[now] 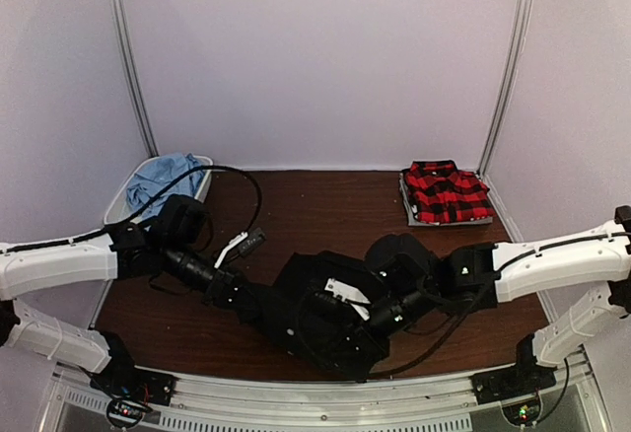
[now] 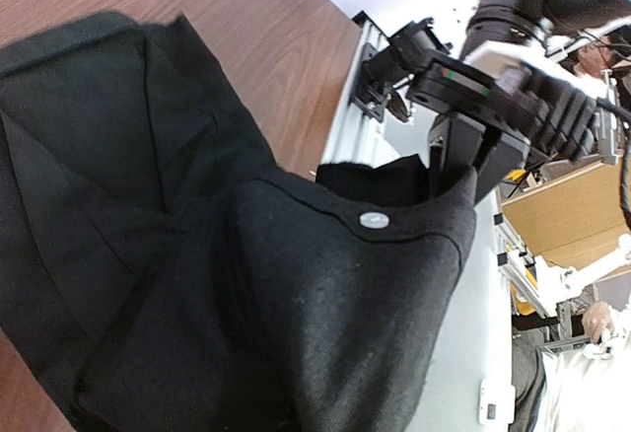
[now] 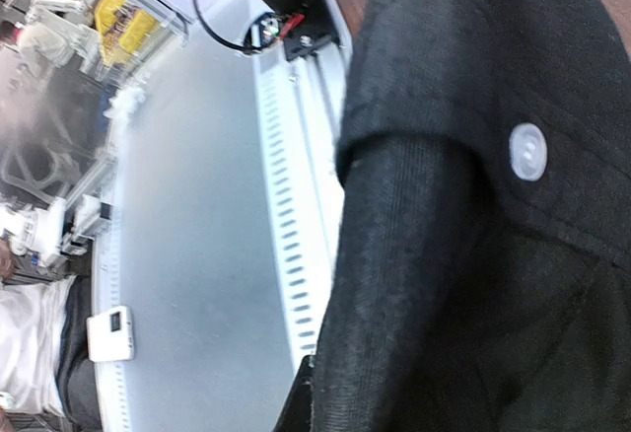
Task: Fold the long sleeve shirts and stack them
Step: Fold the 2/3-rectangle-folded shirt at the center of the board, then smooth out the square-folded shirt at the center of the board.
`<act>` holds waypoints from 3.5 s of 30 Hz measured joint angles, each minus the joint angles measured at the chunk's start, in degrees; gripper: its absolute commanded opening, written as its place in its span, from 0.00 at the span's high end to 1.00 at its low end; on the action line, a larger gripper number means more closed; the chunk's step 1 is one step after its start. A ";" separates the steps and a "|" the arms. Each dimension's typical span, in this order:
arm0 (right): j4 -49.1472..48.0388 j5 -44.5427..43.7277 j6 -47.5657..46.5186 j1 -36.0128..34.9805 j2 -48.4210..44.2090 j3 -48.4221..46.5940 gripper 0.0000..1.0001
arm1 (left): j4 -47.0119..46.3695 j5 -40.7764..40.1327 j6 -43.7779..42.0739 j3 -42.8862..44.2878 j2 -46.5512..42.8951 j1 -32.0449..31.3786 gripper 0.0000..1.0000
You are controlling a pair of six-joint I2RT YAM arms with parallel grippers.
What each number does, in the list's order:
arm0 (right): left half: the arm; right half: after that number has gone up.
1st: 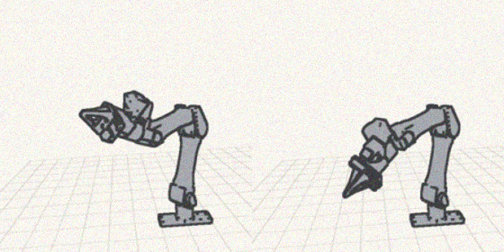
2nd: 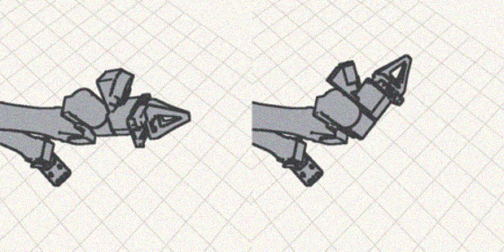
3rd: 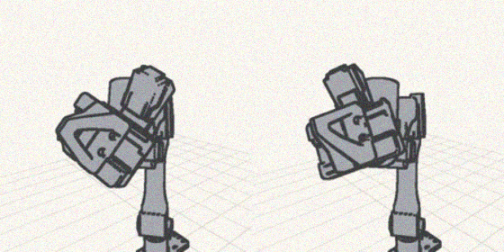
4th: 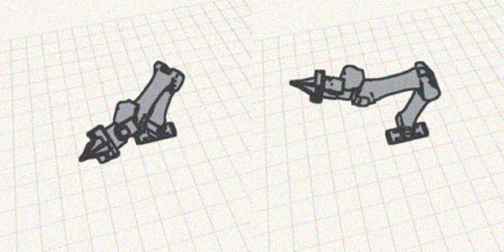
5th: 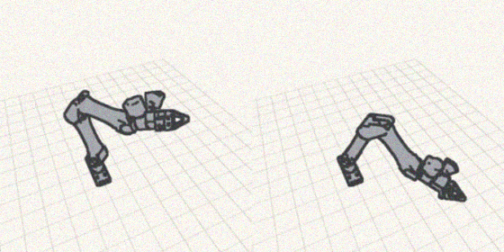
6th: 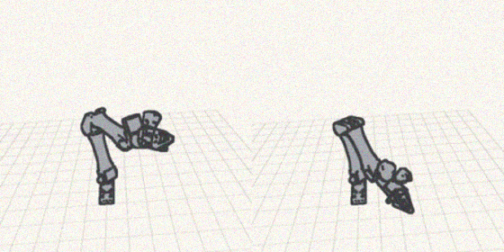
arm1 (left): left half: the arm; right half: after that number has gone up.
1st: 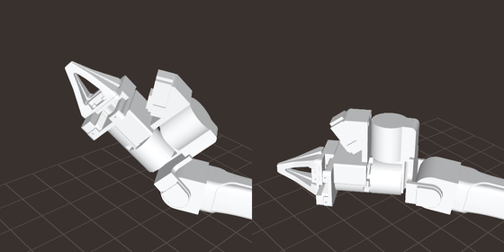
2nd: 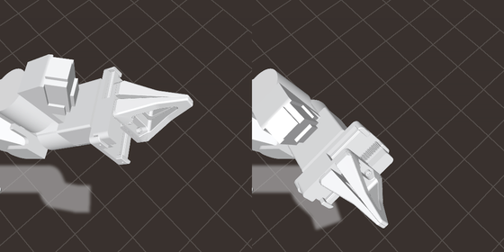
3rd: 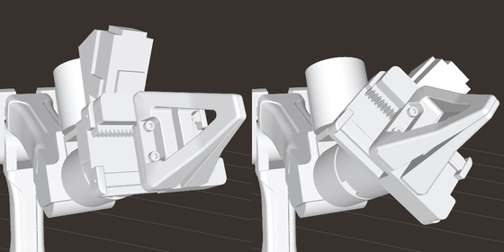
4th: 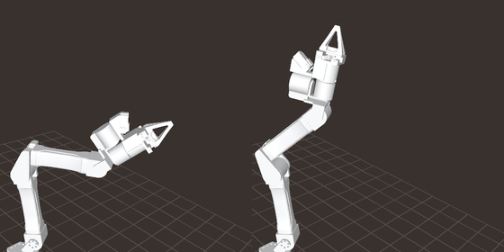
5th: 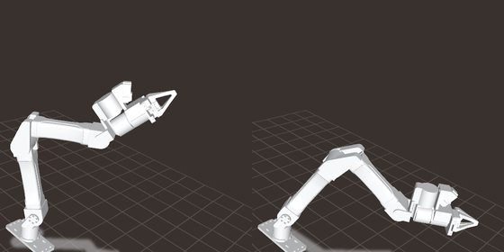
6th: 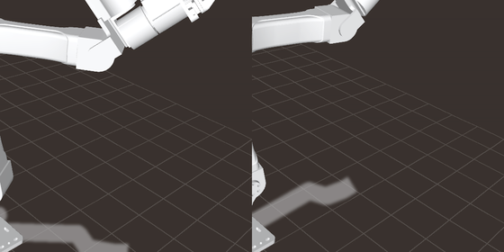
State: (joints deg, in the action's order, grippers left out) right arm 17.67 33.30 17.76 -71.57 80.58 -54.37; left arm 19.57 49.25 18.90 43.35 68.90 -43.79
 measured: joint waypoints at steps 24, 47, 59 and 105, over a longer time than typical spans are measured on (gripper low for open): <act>-8.63 13.05 6.45 22.21 2.67 8.96 0.78 | 2.29 -4.31 1.14 20.04 27.71 4.42 1.00; 1.31 9.40 -2.43 36.26 12.68 3.80 0.46 | 6.80 -10.51 -1.99 34.58 46.23 7.85 0.84; 4.94 -2.34 -5.84 36.35 16.52 -0.68 0.46 | 7.37 -17.14 -1.88 29.75 46.16 7.85 0.89; -34.18 -7.41 14.38 20.04 8.35 24.22 0.46 | -31.71 -21.00 11.63 11.65 41.66 3.17 0.58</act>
State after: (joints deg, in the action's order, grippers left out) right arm -16.51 25.89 32.14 -51.53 88.92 -30.15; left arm -12.14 28.25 30.52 55.00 110.56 -40.62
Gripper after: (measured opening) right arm 0.538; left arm 0.424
